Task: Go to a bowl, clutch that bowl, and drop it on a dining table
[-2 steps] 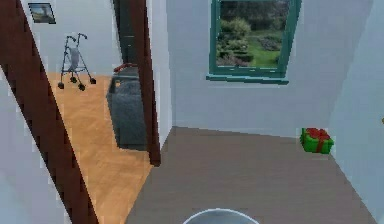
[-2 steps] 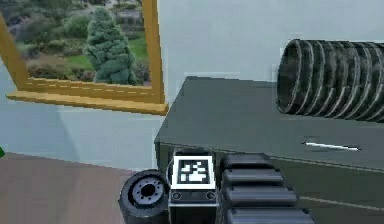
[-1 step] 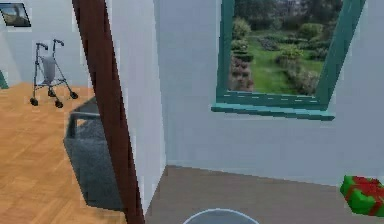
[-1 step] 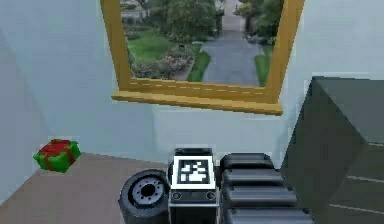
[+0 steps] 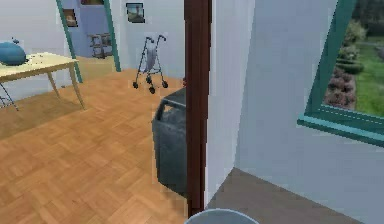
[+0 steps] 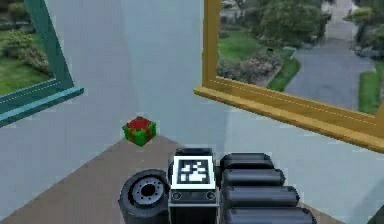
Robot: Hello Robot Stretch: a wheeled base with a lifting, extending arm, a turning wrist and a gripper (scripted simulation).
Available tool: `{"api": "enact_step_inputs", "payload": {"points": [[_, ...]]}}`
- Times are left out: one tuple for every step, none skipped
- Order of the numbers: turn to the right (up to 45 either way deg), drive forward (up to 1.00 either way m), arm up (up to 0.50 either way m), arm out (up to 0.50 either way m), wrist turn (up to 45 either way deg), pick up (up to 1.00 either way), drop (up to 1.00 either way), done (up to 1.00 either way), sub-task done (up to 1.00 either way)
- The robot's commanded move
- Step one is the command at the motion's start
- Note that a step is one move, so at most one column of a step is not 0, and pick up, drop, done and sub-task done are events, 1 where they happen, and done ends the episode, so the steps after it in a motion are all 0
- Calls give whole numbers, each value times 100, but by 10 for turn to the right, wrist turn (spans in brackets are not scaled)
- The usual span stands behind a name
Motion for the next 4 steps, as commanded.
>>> {"api": "enact_step_inputs", "payload": {"points": [[0,55,0,0,0,0,0,0,0],[-450,0,0,0,0,0,0,0,0],[-30,0,0,0,0,0,0,0,0],[0,100,0,0,0,0,0,0,0]]}}
